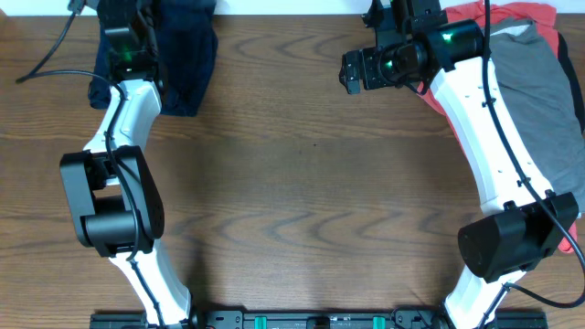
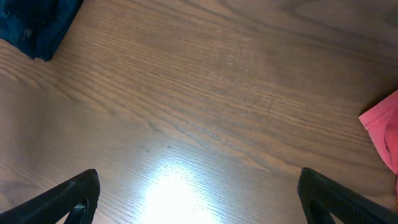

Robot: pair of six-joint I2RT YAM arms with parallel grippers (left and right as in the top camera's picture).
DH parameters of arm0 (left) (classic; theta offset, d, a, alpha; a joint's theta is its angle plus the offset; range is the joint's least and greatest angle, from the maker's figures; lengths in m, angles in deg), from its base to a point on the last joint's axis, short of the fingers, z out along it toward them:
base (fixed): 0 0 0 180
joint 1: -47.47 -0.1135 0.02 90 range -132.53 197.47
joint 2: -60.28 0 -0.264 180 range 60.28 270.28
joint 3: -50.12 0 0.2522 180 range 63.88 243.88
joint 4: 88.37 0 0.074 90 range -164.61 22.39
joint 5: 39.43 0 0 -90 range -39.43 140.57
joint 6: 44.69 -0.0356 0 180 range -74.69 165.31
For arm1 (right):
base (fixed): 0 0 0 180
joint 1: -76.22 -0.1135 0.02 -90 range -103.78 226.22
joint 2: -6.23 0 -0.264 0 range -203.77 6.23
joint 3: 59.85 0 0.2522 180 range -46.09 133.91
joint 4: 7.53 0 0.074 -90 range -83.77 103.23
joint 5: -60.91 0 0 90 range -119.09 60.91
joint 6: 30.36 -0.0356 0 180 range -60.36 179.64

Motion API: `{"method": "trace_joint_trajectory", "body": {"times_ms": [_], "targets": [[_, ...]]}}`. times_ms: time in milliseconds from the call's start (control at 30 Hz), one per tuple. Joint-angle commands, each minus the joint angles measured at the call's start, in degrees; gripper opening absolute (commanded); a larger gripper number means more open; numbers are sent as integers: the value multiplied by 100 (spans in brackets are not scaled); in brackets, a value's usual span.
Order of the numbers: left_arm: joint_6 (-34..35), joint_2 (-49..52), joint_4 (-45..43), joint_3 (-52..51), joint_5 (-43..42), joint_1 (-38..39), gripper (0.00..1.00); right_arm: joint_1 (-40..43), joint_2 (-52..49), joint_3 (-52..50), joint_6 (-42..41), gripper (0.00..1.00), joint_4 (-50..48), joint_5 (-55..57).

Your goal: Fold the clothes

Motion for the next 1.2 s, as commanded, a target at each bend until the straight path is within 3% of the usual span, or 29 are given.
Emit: {"method": "trace_joint_trajectory", "body": {"times_ms": [0, 167, 300, 567, 600, 700, 767, 933, 1167], "targets": [[-164, 227, -33, 120, 0, -98, 6, 24, -31, -9, 79, 99, 4, 33], [-227, 678, 505, 114, -166, -214, 6, 20, -31, -11, 79, 99, 11, 33], [-804, 647, 1464, 105, -376, -295, 6, 20, -33, -15, 79, 99, 0, 33], [-1198, 387, 4103, 105, -752, -577, 6, 20, -122, -15, 79, 99, -17, 31], [-1272, 348, 4441, 105, -754, -619, 11, 20, -131, -15, 79, 99, -20, 31], [-1733, 238, 5536, 105, -756, -750, 49, 20, -225, -15, 79, 99, -31, 28], [-2227, 166, 6137, 105, -758, -815, 62, 20, -291, -15, 79, 99, -33, 28], [-3440, -175, 6916, 105, -769, -896, 75, 20, -400, -15, 79, 99, -57, -13], [-4566, -1198, 6673, 105, -769, -894, 79, 15, -413, -15, 79, 99, -149, -13]]}}
